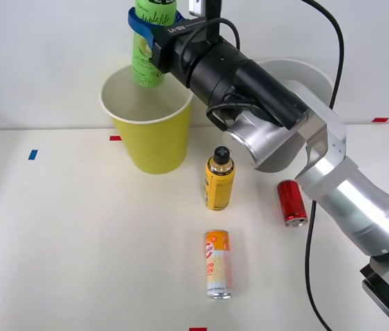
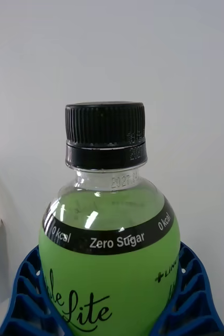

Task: Put cans in the gray bin, plastic bottles in the light green bin

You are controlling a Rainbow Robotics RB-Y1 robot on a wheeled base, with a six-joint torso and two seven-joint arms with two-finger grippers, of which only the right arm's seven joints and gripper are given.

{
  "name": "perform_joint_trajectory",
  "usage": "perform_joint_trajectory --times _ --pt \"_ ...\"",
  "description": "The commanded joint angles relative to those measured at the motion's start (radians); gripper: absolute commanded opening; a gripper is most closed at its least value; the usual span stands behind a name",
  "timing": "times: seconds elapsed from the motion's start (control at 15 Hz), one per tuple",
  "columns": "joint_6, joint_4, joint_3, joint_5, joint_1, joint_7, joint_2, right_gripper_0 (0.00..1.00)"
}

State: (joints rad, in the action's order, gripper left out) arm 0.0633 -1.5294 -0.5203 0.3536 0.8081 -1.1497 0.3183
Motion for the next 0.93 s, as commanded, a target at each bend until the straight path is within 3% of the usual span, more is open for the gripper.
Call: perform_joint_trajectory --times 0.07,0.47,0.53,0.6,0.67,0.93 --pt "0.000 0.126 -0.046 0.001 0.088 0.025 -0.001 0.00" --pt "-0.016 0.267 -0.081 -0.008 0.169 0.027 -0.042 0.03" --pt "-0.016 0.267 -0.081 -0.028 0.169 0.030 -0.042 0.09" --pt "-0.016 0.267 -0.081 -0.054 0.169 0.030 -0.044 0.59" --pt "-0.017 0.267 -0.081 -0.061 0.169 0.035 -0.045 1.00" --pt "-0.054 0.267 -0.081 -0.064 0.168 0.033 -0.044 1.00"
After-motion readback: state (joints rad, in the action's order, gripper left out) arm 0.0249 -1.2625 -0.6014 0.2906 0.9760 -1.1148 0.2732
